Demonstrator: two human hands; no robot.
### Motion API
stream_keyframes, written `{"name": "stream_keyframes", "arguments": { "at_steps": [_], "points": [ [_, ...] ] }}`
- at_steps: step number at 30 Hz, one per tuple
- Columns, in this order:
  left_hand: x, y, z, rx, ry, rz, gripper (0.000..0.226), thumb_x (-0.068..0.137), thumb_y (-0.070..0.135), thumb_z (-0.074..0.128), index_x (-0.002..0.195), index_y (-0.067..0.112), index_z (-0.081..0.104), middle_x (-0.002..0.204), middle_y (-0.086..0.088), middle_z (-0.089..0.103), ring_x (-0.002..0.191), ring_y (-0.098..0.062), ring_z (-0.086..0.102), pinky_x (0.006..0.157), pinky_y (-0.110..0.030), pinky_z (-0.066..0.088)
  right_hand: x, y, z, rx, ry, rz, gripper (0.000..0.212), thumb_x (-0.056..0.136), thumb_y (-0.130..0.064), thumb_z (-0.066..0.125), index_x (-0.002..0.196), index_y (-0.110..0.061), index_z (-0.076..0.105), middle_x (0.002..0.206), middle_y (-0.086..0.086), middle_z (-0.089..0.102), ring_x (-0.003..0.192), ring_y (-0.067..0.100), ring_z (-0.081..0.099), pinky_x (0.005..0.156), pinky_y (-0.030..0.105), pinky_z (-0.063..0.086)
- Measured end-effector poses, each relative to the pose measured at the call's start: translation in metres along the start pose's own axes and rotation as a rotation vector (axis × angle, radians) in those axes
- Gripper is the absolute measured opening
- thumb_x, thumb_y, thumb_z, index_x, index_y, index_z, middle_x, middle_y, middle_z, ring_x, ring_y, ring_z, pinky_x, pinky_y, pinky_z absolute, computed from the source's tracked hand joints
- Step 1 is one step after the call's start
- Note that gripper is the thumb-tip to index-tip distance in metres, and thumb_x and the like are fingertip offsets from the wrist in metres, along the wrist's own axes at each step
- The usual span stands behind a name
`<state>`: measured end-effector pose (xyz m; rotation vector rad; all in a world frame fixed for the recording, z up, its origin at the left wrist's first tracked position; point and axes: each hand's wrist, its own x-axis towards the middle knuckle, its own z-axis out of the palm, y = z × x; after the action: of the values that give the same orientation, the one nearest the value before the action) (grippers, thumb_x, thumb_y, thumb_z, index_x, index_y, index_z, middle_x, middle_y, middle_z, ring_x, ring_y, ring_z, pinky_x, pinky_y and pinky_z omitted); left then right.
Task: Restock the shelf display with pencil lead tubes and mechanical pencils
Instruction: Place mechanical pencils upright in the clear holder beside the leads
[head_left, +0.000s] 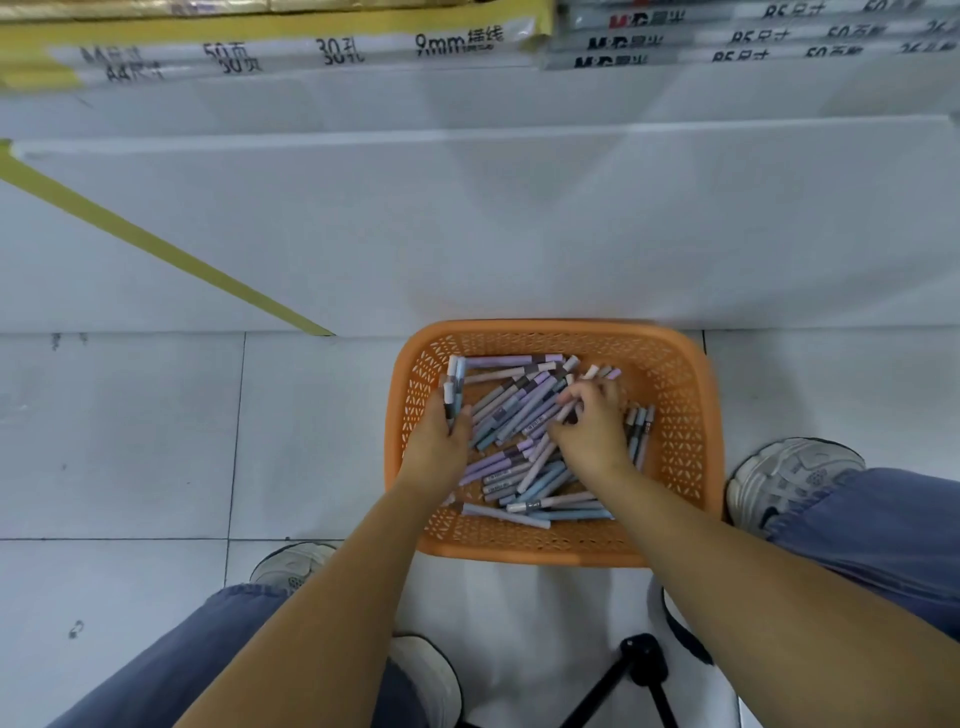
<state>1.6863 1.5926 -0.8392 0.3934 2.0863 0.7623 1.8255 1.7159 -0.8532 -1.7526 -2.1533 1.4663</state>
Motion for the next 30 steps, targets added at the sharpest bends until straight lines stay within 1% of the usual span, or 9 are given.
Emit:
{"name": "stream_keyframes", "arguments": {
  "at_steps": [2,6,9,12,15,17,21,26,30],
  "points": [
    [-0.001,0.003,-0.002,0.001,-0.006,0.023,0.036,0.105,0.035,0.047,0.139,0.023,0.047,0.108,-0.002,0.067,0.099,-0.02,0.065,0.077,-0.029,0.045,-0.001,-0.001,-0.001,0.091,-0.003,0.027,0.033,0.083,0.007,0.063,0.088,-0.023,0.049,0.117,-0.001,0.036,0.094,0.008,0.039,0.072,0.007,0.035],
    [-0.009,0.007,-0.001,-0.067,-0.082,0.064,0.015,0.102,0.035,0.055,0.116,0.03,0.059,0.104,0.002,0.068,0.098,-0.017,0.065,0.082,-0.03,0.047,-0.002,-0.005,-0.005,0.222,-0.046,0.075,0.037,0.086,0.01,0.057,0.099,-0.023,0.045,0.103,-0.001,0.046,0.088,0.014,0.049,0.058,0.019,0.038],
    [-0.015,0.01,0.0,-0.082,-0.091,0.076,0.006,0.101,0.036,0.056,0.103,0.033,0.061,0.095,0.004,0.068,0.087,-0.008,0.065,0.073,-0.023,0.048,-0.006,-0.004,-0.01,0.3,-0.074,0.122,0.048,0.088,0.007,0.062,0.127,-0.013,0.043,0.102,-0.008,0.051,0.087,0.009,0.055,0.07,0.022,0.048],
    [-0.021,0.011,-0.001,-0.175,-0.064,0.069,0.006,0.099,0.038,0.058,0.096,0.037,0.063,0.084,0.012,0.068,0.071,0.006,0.066,0.055,-0.007,0.045,-0.01,-0.003,-0.015,0.265,-0.12,0.139,0.047,0.093,-0.001,0.061,0.136,-0.008,0.044,0.115,0.003,0.057,0.1,0.017,0.056,0.083,0.029,0.043],
    [-0.023,0.005,-0.003,-0.253,-0.02,0.017,0.01,0.097,0.037,0.062,0.105,0.032,0.065,0.092,0.006,0.073,0.083,-0.007,0.07,0.068,-0.021,0.053,-0.009,-0.01,-0.012,0.25,-0.106,0.109,0.04,0.096,-0.008,0.059,0.135,-0.011,0.049,0.126,0.01,0.057,0.103,0.022,0.058,0.092,0.038,0.05],
    [-0.023,-0.001,-0.005,-0.245,0.028,-0.021,0.01,0.097,0.034,0.063,0.104,0.028,0.064,0.094,0.001,0.072,0.084,-0.015,0.068,0.074,-0.03,0.055,-0.007,-0.019,-0.001,0.266,-0.125,0.1,0.042,0.096,-0.013,0.059,0.136,-0.019,0.049,0.122,0.007,0.058,0.099,0.025,0.062,0.089,0.046,0.054],
    [-0.022,-0.013,-0.003,-0.112,0.151,-0.068,0.005,0.097,0.03,0.061,0.101,0.03,0.059,0.089,0.007,0.065,0.076,-0.006,0.059,0.065,-0.026,0.043,-0.004,-0.032,0.035,0.068,-0.182,0.015,0.044,0.091,-0.026,0.067,0.13,-0.018,0.046,0.109,-0.003,0.054,0.094,0.015,0.053,0.077,0.03,0.044],
    [-0.017,-0.011,0.008,-0.165,0.135,-0.087,0.026,0.094,0.017,0.068,0.119,0.023,0.062,0.092,0.016,0.065,0.081,-0.001,0.06,0.069,-0.01,0.044,0.004,-0.032,0.045,-0.063,-0.078,0.023,0.042,0.092,-0.023,0.065,0.13,-0.015,0.05,0.121,0.006,0.062,0.104,0.028,0.061,0.076,0.028,0.042],
    [-0.009,-0.007,0.014,-0.137,0.136,-0.103,0.029,0.091,0.011,0.07,0.118,0.021,0.066,0.101,0.007,0.071,0.095,-0.014,0.066,0.085,-0.03,0.053,0.011,-0.021,0.028,-0.091,-0.139,-0.012,0.027,0.097,-0.026,0.058,0.122,-0.015,0.059,0.115,0.005,0.066,0.086,0.018,0.06,0.072,0.03,0.044]
  ]
}}
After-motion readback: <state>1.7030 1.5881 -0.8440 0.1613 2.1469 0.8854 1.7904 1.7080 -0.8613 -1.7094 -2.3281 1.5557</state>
